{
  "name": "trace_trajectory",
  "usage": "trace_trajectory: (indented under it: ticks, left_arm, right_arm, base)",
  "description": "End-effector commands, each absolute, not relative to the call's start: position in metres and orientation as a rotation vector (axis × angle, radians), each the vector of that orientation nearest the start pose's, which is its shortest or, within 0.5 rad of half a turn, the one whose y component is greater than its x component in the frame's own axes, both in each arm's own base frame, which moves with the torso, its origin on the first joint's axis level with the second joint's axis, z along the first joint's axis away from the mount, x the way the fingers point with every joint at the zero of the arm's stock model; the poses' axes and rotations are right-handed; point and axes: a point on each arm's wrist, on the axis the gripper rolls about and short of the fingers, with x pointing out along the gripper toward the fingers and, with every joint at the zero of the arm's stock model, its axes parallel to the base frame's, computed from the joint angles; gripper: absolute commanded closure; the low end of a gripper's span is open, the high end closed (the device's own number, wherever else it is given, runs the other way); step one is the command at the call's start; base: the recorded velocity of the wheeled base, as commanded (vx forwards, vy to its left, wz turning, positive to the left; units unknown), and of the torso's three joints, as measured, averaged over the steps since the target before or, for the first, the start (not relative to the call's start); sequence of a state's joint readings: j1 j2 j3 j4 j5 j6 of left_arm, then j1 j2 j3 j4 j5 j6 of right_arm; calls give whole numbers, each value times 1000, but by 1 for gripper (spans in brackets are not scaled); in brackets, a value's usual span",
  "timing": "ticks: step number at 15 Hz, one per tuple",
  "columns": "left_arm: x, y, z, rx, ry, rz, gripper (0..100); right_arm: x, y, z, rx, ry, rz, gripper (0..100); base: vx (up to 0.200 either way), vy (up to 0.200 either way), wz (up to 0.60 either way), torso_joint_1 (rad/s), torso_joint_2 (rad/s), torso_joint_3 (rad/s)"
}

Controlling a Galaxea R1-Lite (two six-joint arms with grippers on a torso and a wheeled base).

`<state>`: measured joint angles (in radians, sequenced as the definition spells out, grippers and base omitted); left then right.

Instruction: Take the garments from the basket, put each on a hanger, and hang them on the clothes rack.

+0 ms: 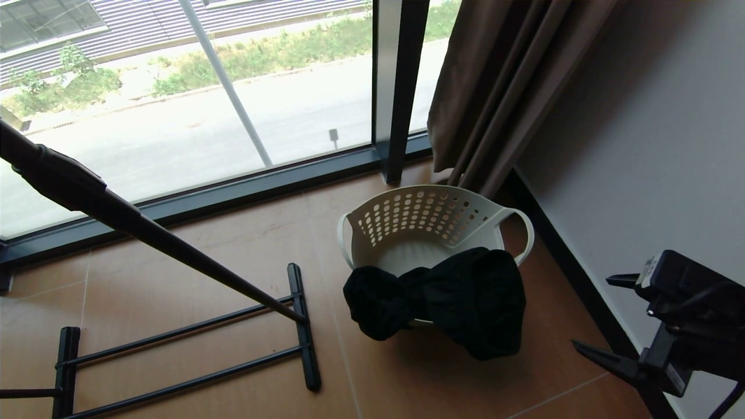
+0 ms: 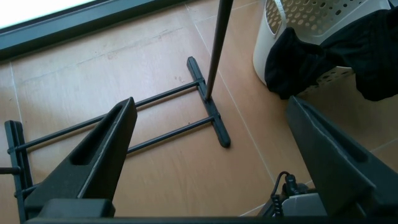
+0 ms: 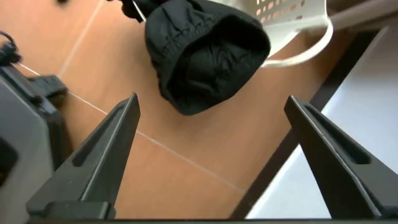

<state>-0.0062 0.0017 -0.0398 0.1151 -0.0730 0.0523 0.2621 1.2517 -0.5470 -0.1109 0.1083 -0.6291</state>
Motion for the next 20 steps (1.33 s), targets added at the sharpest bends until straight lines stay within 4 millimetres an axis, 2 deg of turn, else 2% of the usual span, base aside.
trace_trajectory:
  ticks: [1, 4, 5, 7, 8, 10, 13, 20]
  left_arm:
    - [-26, -1, 75, 50, 75, -80, 0]
    - [-26, -1, 75, 50, 75, -80, 0]
    - [-26, -1, 75, 50, 75, -80, 0]
    - [-26, -1, 75, 50, 75, -80, 0]
    - [-26, -1, 75, 50, 75, -82, 0]
    - [-26, -1, 75, 50, 75, -80, 0]
    - [-26, -1, 75, 50, 75, -80, 0]
    - [-26, -1, 75, 50, 75, -80, 0]
  right_arm:
    - [252, 73, 151, -905, 513, 656, 0]
    - [303, 85, 132, -1114, 540, 654, 0]
    - [328, 91, 122, -1185, 561, 615, 0]
    - [353, 96, 108, -1225, 585, 569, 0]
    - [373, 99, 92, -1241, 602, 549, 0]
    - [386, 101, 77, -1251, 620, 534, 0]
    - [400, 101, 66, -1251, 619, 515, 0]
    - [441, 96, 56, -1243, 580, 440, 0]
  base:
    - [0, 0, 0, 0, 0, 0]
    - [0, 0, 0, 0, 0, 0]
    - [0, 0, 0, 0, 0, 0]
    - [0, 0, 0, 0, 0, 0]
    - [0, 0, 0, 0, 0, 0]
    - [0, 0, 0, 0, 0, 0]
    - [0, 0, 0, 0, 0, 0]
    - [0, 0, 0, 0, 0, 0]
